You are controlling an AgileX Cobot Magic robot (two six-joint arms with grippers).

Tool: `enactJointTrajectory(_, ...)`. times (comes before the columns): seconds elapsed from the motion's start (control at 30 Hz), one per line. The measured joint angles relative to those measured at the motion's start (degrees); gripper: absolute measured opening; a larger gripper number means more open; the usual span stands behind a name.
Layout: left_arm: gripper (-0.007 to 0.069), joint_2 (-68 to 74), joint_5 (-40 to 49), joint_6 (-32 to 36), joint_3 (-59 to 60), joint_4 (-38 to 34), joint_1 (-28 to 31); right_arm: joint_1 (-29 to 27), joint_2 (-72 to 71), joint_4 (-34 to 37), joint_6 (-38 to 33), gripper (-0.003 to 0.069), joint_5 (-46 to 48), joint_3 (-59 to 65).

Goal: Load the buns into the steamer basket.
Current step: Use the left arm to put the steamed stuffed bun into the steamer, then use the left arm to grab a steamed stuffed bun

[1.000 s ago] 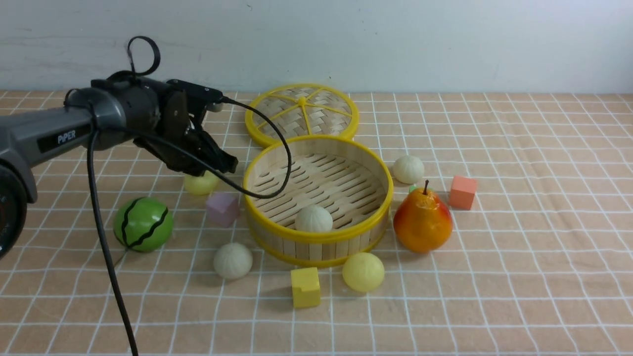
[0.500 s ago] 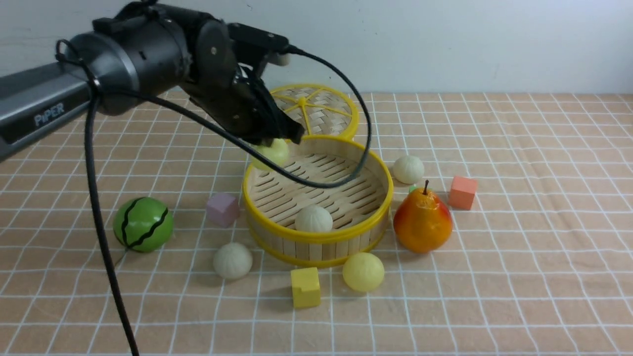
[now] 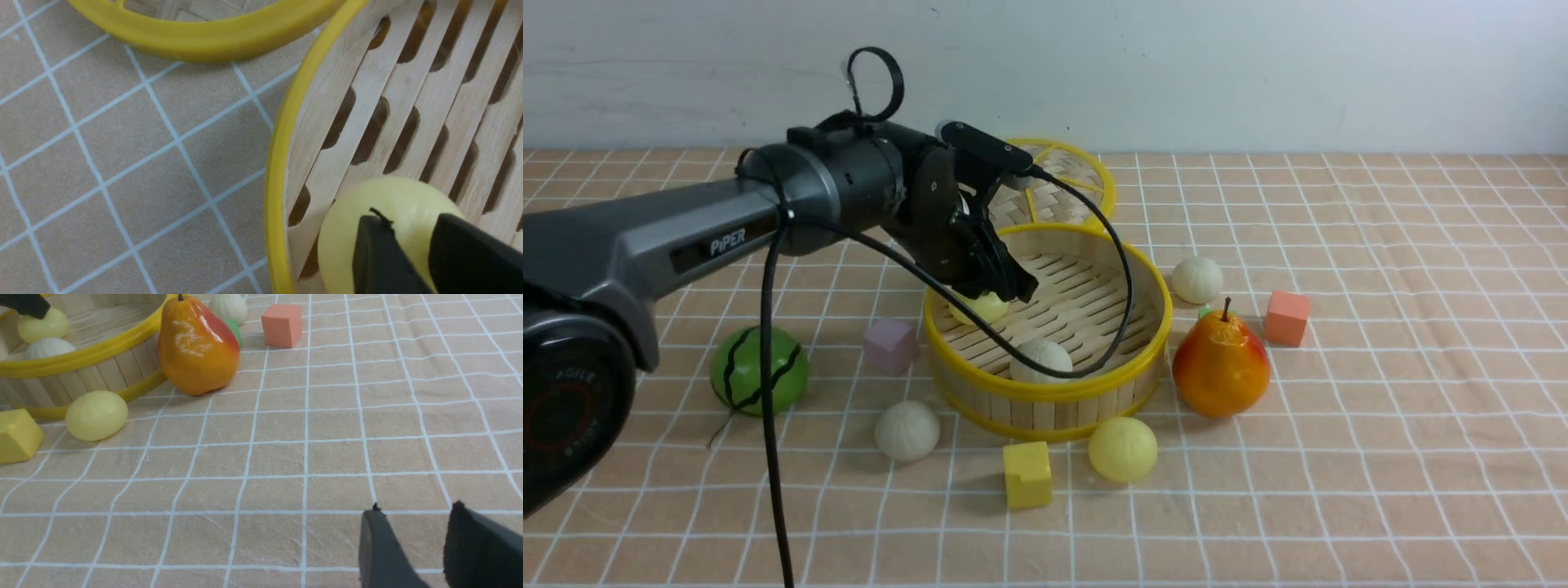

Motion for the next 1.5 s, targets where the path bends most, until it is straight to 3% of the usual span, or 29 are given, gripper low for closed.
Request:
enactJointTrajectory(0.07,0.0294,-0.52,0.20,-0.84,0.00,0.00,0.06,0.00,0.00,0.00,0.00,0.0239,0.00,0.00)
enactJointTrajectory(0.17,0.0462,-5.08,4.23,-5.21,0.06,0.00,0.06,0.00,0.00,0.00,-0.06,0.0239,0.00,0.00)
enactJointTrajectory(0.27,0.0484,-9.75,9.52,-8.79,0.06,-0.06,0.06,0.00,0.00,0.00,-0.06,0.0239,0.00,0.00)
enactJointTrajectory(0.33,0.0446,-15.11,15.37,-11.68,1.18,-0.06,0.06,0.00,0.00,0.00,-0.06,0.0239,0.00,0.00)
enactJointTrajectory(0.4,0.0330,-21.37,20.11,-12.62,6.04,-0.66,0.06,0.00,0.00,0.00,-0.06,0.0239,0.00,0.00)
enactJointTrajectory(0.43,0.0319,-22.76,20.50,-12.62,7.22,-0.93,0.06,0.00,0.00,0.00,-0.06,0.0239,0.00,0.00)
enactJointTrajectory(0.5,0.0166,-26.88,21.50,-12.62,15.18,-2.74,0.07,0.00,0.00,0.00,-0.06,0.0239,0.00,0.00)
enactJointTrajectory(0.57,0.0102,-28.30,21.56,-12.56,19.14,-4.14,0.07,0.00,0.00,0.00,-0.06,0.0239,0.00,0.00)
enactJointTrajectory(0.6,0.0031,-29.40,21.13,-11.73,24.34,-5.79,0.07,0.00,0.00,0.00,-0.06,0.0239,0.00,0.00)
enactJointTrajectory(0.7,-0.0007,-29.28,18.41,-9.09,29.26,-7.43,0.07,0.00,0.00,0.00,-0.06,0.0239,0.00,0.00)
enactJointTrajectory(0.87,0.0051,-26.80,10.56,-6.54,31.77,-8.46,0.07,0.00,0.00,0.00,-0.06,0.0239,0.00,0.00)
enactJointTrajectory(1.17,0.0276,-20.68,1.65,-5.72,31.77,-6.48,0.07,0.00,0.00,0.00,-0.06,0.0239,0.00,0.00)
enactJointTrajectory(1.33,0.0291,-18.60,-0.35,-5.72,31.77,-5.94,0.07,0.00,0.00,0.00,0.00,0.0239,0.00,0.00)
enactJointTrajectory(1.5,0.0240,-16.57,-1.50,-5.72,31.77,-5.38,0.07,0.00,0.00,0.00,0.00,0.0239,0.00,0.00)
